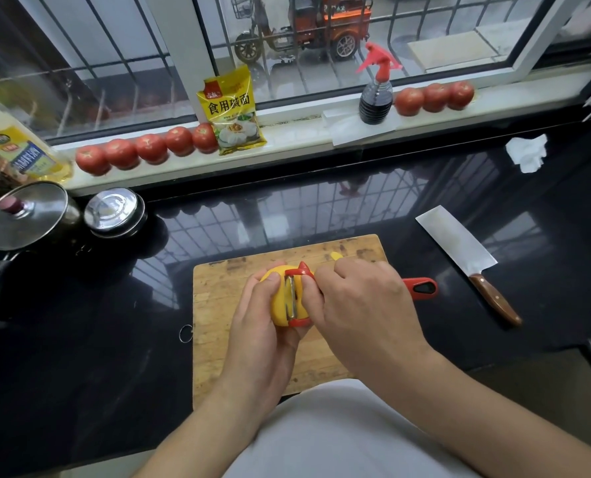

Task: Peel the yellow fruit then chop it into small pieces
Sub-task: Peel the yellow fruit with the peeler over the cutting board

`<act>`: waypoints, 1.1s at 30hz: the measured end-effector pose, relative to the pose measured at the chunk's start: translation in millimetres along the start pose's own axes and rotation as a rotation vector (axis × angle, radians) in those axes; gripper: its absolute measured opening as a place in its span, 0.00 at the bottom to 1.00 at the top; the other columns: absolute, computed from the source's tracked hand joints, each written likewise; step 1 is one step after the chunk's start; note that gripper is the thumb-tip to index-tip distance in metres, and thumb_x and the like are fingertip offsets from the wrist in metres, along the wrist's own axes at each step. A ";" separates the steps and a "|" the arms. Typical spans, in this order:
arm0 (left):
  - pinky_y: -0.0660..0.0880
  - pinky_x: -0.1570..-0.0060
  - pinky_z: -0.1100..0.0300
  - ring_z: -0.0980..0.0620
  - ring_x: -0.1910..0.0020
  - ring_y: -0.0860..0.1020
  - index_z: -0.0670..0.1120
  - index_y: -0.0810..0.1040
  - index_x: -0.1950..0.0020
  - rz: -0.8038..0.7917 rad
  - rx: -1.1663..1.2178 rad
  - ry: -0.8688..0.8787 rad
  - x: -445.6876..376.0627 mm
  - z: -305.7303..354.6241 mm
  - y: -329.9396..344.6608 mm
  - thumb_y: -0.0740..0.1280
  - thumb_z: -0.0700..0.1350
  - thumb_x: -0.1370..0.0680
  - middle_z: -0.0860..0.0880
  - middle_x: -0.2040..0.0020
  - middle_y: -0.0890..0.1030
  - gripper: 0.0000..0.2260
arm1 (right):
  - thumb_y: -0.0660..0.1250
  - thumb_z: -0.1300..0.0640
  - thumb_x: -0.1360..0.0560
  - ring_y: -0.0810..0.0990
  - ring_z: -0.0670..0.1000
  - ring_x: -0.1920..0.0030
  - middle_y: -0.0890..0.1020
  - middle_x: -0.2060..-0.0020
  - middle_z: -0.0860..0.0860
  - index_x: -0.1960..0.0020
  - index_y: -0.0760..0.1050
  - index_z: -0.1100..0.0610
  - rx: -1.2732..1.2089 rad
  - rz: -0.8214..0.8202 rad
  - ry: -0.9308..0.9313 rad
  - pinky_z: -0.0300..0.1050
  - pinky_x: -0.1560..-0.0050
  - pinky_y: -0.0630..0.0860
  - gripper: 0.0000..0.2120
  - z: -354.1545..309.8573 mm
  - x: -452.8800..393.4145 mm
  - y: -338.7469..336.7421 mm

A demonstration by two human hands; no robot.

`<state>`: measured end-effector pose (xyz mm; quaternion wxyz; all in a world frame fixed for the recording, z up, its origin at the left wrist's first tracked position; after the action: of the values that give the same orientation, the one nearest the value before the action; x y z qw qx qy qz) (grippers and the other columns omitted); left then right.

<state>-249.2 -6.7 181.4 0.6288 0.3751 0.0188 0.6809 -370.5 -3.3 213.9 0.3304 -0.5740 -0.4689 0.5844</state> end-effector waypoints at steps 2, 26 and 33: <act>0.79 0.58 0.54 0.51 0.55 0.81 0.44 0.79 0.39 0.005 -0.043 0.031 0.7 0.2 -0.5 0.62 0.44 0.17 0.46 0.53 0.84 0.10 | 0.61 0.50 0.17 0.65 0.51 0.69 0.66 0.71 0.48 0.64 0.68 0.53 0.031 -0.022 -0.001 0.47 0.66 0.64 0.17 1.5 1.6 -0.7; 0.77 0.38 0.37 0.37 0.43 0.82 0.48 0.77 0.28 -0.055 0.255 -0.171 -20.8 -0.9 -13.8 0.67 0.50 0.25 0.38 0.34 0.80 0.25 | 0.52 0.48 0.15 0.66 0.50 0.70 0.68 0.71 0.45 0.66 0.64 0.50 -0.171 -0.072 0.071 0.48 0.63 0.62 0.20 56.2 5.8 30.1; 0.78 0.53 0.47 0.43 0.50 0.82 0.49 0.75 0.29 -0.126 0.151 -0.167 -20.1 -5.6 -15.6 0.61 0.57 0.20 0.40 0.40 0.82 0.23 | 0.53 0.26 0.23 0.72 0.46 0.65 0.74 0.65 0.44 0.57 0.71 0.49 -0.758 -0.377 0.124 0.45 0.62 0.71 0.27 51.3 -21.2 2.6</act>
<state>-240.5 -18.5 159.8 0.6398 0.4747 0.0414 0.6030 -417.9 -32.4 214.0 0.2248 -0.5929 -0.7266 0.2646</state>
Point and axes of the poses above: each hand's wrist, its own x-axis away from the middle knuckle, its own y-axis out of the palm, z = x × y, the point moved 3 cm from there along -x, towards the middle knuckle
